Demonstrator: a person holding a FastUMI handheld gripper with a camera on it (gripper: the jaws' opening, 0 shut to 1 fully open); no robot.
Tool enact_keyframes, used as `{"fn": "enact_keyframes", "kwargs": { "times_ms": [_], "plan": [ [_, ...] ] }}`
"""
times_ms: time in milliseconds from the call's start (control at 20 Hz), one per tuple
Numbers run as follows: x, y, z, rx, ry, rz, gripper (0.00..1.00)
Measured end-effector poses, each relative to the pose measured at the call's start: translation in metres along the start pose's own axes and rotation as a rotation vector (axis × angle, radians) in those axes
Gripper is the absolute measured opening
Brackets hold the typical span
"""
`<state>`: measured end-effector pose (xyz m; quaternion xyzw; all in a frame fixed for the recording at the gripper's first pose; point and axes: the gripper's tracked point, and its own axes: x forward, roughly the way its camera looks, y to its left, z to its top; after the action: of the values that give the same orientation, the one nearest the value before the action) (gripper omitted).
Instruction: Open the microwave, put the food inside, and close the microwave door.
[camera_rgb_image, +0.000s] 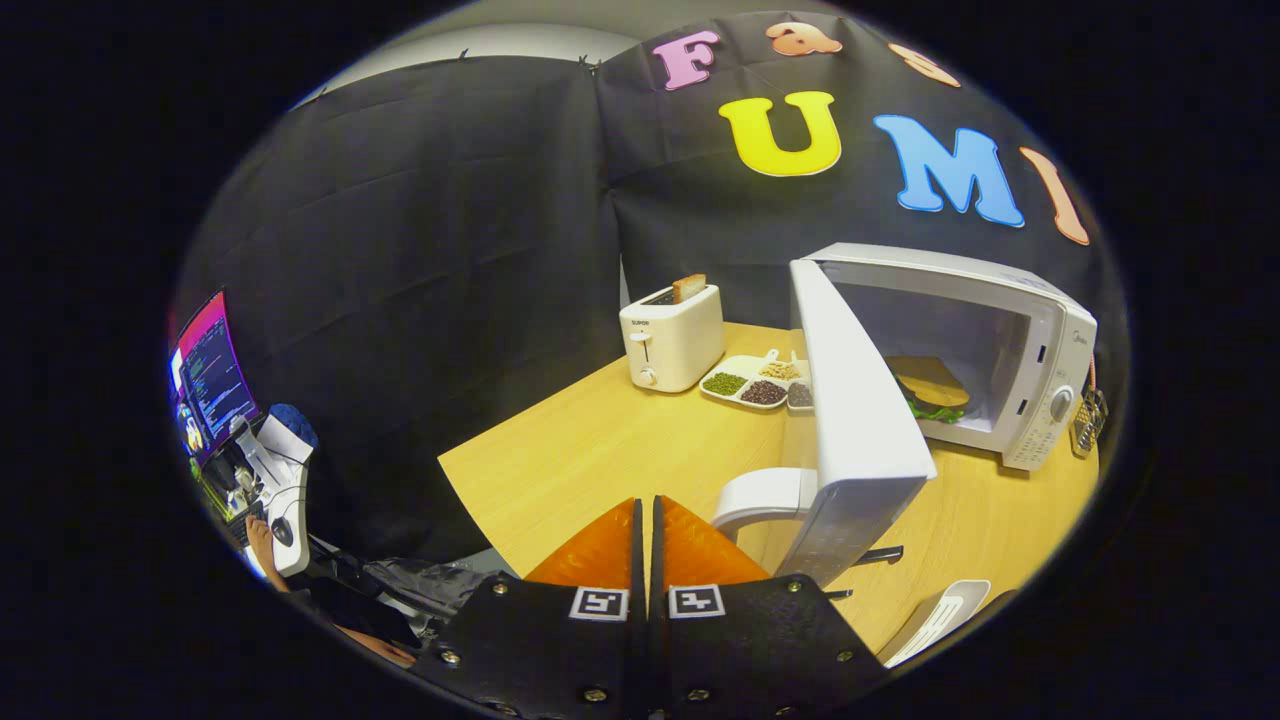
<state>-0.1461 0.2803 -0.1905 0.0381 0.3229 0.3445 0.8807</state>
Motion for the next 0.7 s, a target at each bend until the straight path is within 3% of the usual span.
{"fn": "enact_keyframes", "kwargs": {
  "times_ms": [700],
  "plan": [
    [-0.022,-0.17,0.014,0.131,-0.005,-0.267,0.01]
  ]
}}
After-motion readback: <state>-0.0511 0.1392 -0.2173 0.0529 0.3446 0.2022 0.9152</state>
